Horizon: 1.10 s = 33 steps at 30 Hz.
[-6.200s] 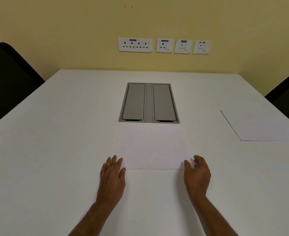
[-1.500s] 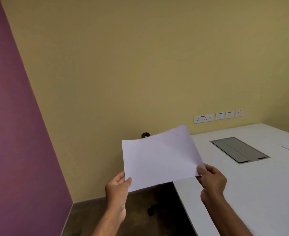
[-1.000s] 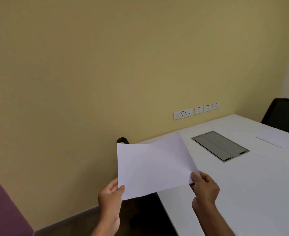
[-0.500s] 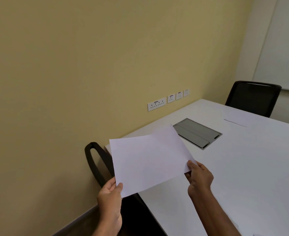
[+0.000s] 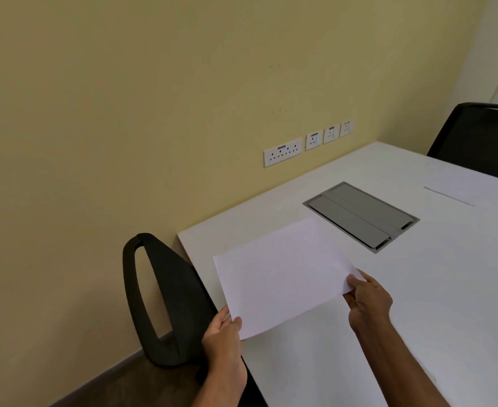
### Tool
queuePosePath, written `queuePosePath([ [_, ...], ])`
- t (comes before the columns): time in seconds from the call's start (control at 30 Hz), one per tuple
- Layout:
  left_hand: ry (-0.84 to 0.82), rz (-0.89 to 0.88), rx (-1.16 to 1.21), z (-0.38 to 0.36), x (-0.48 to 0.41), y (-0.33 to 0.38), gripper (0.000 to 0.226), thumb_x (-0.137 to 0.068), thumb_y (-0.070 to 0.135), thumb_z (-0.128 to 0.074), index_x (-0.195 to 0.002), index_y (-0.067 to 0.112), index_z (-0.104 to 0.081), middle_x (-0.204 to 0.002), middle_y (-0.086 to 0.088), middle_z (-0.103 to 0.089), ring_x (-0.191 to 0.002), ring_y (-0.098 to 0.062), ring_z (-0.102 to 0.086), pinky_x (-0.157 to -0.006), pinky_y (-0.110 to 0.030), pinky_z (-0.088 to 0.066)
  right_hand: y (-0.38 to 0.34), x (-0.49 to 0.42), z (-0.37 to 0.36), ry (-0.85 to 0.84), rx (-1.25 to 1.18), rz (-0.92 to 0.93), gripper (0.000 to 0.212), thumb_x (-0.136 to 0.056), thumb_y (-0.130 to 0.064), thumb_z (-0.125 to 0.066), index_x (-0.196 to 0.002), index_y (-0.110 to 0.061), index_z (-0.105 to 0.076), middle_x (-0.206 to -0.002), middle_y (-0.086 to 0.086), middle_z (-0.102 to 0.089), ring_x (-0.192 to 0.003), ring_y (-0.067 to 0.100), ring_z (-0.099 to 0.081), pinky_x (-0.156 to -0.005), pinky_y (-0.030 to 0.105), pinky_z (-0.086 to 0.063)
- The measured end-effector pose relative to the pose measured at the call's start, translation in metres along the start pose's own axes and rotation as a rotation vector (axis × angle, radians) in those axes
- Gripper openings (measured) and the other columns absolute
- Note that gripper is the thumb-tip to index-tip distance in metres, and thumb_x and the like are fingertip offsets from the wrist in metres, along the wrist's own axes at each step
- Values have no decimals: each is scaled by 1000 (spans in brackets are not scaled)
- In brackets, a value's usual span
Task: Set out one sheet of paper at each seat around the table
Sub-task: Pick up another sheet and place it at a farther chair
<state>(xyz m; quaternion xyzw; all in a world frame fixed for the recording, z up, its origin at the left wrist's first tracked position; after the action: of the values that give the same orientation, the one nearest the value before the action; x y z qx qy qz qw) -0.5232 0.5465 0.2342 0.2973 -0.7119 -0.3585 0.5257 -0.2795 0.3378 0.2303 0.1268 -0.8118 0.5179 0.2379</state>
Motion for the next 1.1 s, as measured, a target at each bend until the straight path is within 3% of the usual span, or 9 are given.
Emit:
queuePosePath([
  [0.13,54,64,27,-8,-42,-34,43,-88,-12,-58,-126,7,-61,-115,-15,-70,-104,-32,-68,-100,-48,-50,31,-43,-8,10,27,-40,32,-90,9,-64,-121,-1,-66,-116,14,-64,-103,30,-62,-89,41,-55],
  [0.33,161,131,112,-10,-94,-70,49,-85,-13,-60,-127,10,-61,-123,-16,-66,-113,-29,-64,-107,-47,-44,87,-96,-18,9,10,-134,30,-92,7,-62,-120,-4,-68,-116,15,-67,-94,24,-66,-85,39,-53],
  [0.6,256,165,104,-7,-144,-106,47,-83,-14,-60,-125,8,-62,-125,-17,-66,-112,-33,-65,-104,-51,-47,145,-148,-23,27,80,-179,28,-93,7,-61,-117,-6,-68,-117,14,-65,-105,30,-63,-89,42,-54],
  [0.83,350,111,76,-13,-176,-123,49,-84,-20,-52,-126,4,-61,-120,-22,-67,-106,-32,-66,-95,-42,-51,156,-184,-33,35,266,-36,25,-87,3,-64,-107,-12,-71,-114,10,-68,-103,31,-65,-88,45,-57],
  [1.1,391,71,-8,-14,-198,-133,49,-82,-25,-46,-122,-3,-62,-116,-24,-68,-105,-36,-67,-95,-44,-53,168,-201,-53,32,398,80,26,-86,-2,-62,-106,-13,-74,-105,6,-71,-97,29,-67,-91,50,-57],
])
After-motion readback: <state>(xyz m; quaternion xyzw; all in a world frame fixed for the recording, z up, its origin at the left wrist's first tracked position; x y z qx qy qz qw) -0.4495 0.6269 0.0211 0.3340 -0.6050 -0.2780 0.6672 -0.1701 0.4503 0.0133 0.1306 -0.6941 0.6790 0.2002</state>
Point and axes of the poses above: each hand's wrist, its own x-axis away from the middle knuckle, its own z-axis out of the back of the hand, y = z × x, the point moved 8 cm from there along -x, towards the middle knuckle
